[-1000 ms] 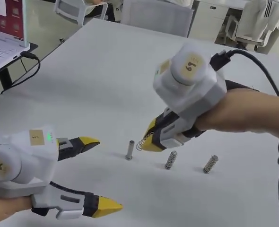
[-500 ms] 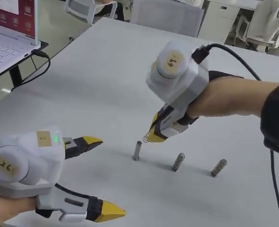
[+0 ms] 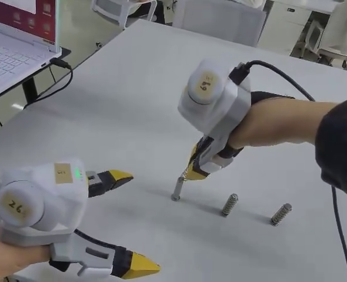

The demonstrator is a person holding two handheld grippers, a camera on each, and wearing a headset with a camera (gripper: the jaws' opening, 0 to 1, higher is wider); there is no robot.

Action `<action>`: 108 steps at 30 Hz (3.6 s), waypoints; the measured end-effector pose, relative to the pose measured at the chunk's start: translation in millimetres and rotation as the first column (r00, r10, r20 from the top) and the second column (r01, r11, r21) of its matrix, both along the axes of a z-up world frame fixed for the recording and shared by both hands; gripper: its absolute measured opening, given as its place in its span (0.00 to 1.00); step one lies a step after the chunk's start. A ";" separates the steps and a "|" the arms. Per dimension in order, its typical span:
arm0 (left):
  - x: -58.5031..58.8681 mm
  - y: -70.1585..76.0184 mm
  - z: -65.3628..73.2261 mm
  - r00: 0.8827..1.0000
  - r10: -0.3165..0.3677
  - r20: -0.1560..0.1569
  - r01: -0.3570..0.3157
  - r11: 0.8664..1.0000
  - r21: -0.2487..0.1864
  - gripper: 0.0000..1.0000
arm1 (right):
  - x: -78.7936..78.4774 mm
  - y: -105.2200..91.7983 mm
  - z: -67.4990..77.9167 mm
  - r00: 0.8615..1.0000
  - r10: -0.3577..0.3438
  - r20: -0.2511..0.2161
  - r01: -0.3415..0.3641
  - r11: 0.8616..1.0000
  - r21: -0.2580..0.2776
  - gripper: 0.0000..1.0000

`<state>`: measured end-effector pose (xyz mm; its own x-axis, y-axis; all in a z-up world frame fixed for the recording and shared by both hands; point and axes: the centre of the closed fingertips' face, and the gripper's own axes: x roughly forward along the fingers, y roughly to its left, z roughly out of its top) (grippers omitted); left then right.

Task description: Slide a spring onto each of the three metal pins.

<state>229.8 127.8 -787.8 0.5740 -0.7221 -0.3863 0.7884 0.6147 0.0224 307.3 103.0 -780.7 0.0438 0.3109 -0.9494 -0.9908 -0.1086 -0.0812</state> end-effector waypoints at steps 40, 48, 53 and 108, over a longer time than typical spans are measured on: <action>-0.6 8.4 -7.2 0.999 0.023 -0.027 -0.024 1.000 -0.015 0.83 | -10.2 9.9 -61.6 0.996 0.071 -0.048 -0.077 0.986 -0.149 0.10; -0.8 7.5 -6.9 0.999 0.026 -0.028 -0.026 0.999 -0.018 0.83 | -12.7 7.2 -65.6 0.996 0.065 -0.055 -0.073 0.986 -0.152 0.11; -0.6 7.9 -6.7 0.999 0.026 -0.029 -0.026 0.999 -0.021 0.83 | -13.2 4.9 -66.8 0.997 0.054 -0.061 -0.062 0.988 -0.140 0.14; 2.6 -19.8 22.1 1.000 -0.011 -0.015 0.011 1.000 -0.022 0.89 | -58.0 -88.1 22.6 0.914 -0.383 -0.130 0.402 0.819 0.410 0.24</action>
<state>232.4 108.0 -765.7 0.5603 -0.7365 -0.3789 0.7952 0.6064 -0.0028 249.4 15.0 -758.1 0.2126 0.6436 -0.7352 -0.9455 0.3254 0.0114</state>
